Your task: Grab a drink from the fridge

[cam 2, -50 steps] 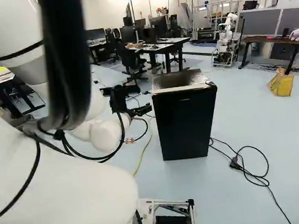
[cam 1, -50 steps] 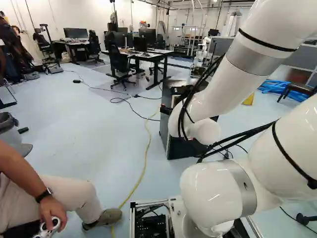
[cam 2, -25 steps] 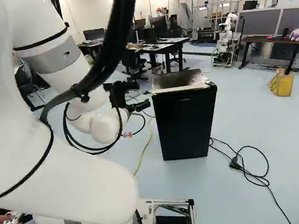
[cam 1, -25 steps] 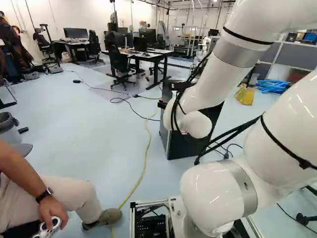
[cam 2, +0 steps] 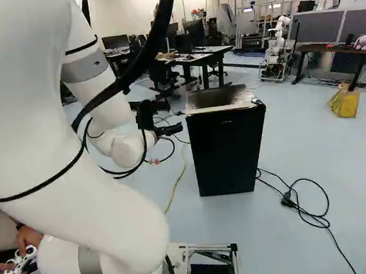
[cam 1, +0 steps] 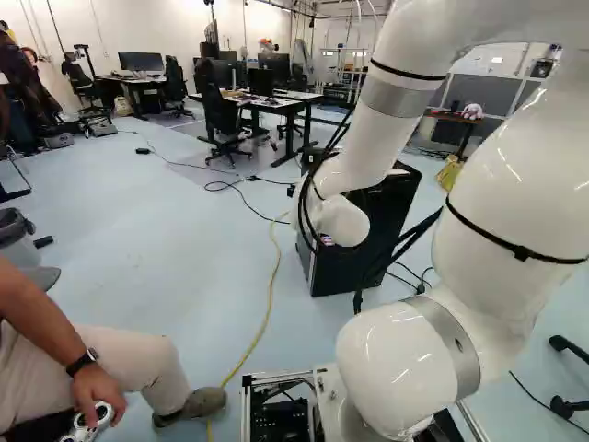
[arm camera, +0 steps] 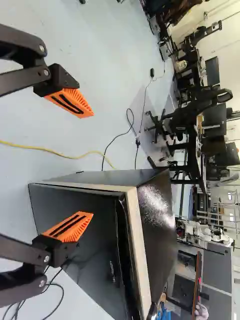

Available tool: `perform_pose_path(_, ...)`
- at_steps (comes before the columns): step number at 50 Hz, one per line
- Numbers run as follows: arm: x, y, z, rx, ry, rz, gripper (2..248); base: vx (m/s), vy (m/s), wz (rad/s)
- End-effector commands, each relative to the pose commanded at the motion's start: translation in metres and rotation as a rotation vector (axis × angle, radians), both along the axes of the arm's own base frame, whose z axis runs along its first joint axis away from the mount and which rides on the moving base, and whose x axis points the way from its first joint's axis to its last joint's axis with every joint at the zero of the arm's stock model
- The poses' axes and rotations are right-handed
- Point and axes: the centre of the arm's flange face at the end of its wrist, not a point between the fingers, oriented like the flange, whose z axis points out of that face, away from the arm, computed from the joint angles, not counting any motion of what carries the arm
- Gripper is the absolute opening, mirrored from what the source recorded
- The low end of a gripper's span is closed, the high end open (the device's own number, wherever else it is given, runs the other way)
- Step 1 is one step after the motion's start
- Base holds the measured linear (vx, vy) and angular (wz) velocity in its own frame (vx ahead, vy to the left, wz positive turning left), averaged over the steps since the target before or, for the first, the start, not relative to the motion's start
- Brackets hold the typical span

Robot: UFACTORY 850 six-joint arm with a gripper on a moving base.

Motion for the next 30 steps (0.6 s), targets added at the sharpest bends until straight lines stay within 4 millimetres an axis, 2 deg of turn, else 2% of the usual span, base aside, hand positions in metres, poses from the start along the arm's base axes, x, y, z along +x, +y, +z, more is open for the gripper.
perform_pose_path(30, 0.041, 0.008, -0.026, 0.018, -0.005, -0.168, 247, 0.000, 0.000, 0.000)
